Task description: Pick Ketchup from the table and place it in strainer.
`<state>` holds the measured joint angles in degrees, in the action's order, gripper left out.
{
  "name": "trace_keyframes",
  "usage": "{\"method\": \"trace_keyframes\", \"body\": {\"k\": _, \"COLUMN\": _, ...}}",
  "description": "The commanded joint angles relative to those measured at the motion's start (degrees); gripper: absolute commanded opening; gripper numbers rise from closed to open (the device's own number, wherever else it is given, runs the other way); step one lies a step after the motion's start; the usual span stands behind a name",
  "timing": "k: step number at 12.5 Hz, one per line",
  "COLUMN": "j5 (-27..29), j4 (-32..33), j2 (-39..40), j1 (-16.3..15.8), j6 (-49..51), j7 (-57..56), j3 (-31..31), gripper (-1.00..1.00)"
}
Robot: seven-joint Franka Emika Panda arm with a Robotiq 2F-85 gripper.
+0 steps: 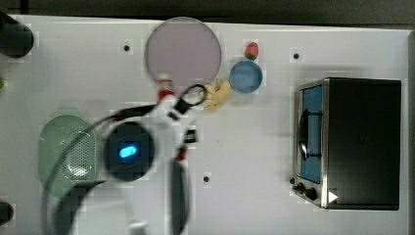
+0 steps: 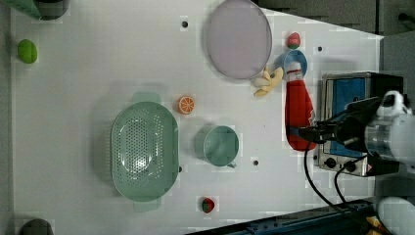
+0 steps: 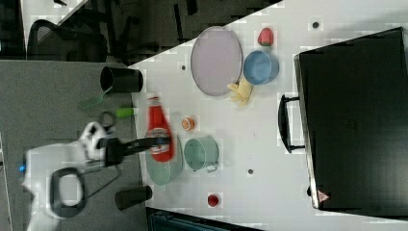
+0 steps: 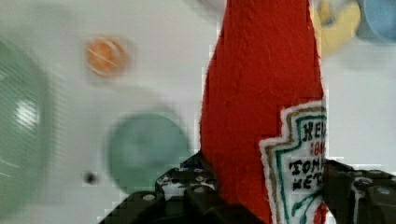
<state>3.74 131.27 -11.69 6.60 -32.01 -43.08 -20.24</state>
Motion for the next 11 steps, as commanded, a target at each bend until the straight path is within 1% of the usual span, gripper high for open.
{"method": "trace_keyframes", "body": {"k": 1, "j5": 3.6, "j4": -2.0, "j2": 2.0, "j1": -2.8, "j6": 3.4, "j7": 15.2, "j3": -6.0, "gripper": 0.29}}
{"method": "trace_keyframes", "body": {"k": 2, "j5": 5.0, "j4": -2.9, "j2": 2.5, "j1": -3.3, "j6": 3.2, "j7": 18.8, "j3": -8.6, "gripper": 0.29}}
{"method": "trace_keyframes", "body": {"k": 4, "j5": 5.4, "j4": -4.4, "j2": 4.5, "j1": -4.0, "j6": 2.3, "j7": 25.0, "j3": -13.9, "gripper": 0.29}}
{"method": "trace_keyframes", "body": {"k": 7, "j5": 5.4, "j4": -5.1, "j2": 9.5, "j1": -4.2, "j6": -4.8, "j7": 34.2, "j3": -21.2, "gripper": 0.29}}
{"method": "trace_keyframes", "body": {"k": 9, "j5": 5.0, "j4": -5.1, "j2": 13.7, "j1": -4.4, "j6": -10.2, "j7": 40.5, "j3": -24.4, "gripper": 0.29}}
{"method": "trace_keyframes", "body": {"k": 11, "j5": 3.3, "j4": -5.0, "j2": 18.2, "j1": -4.7, "j6": -14.6, "j7": 45.5, "j3": -26.0, "gripper": 0.29}}
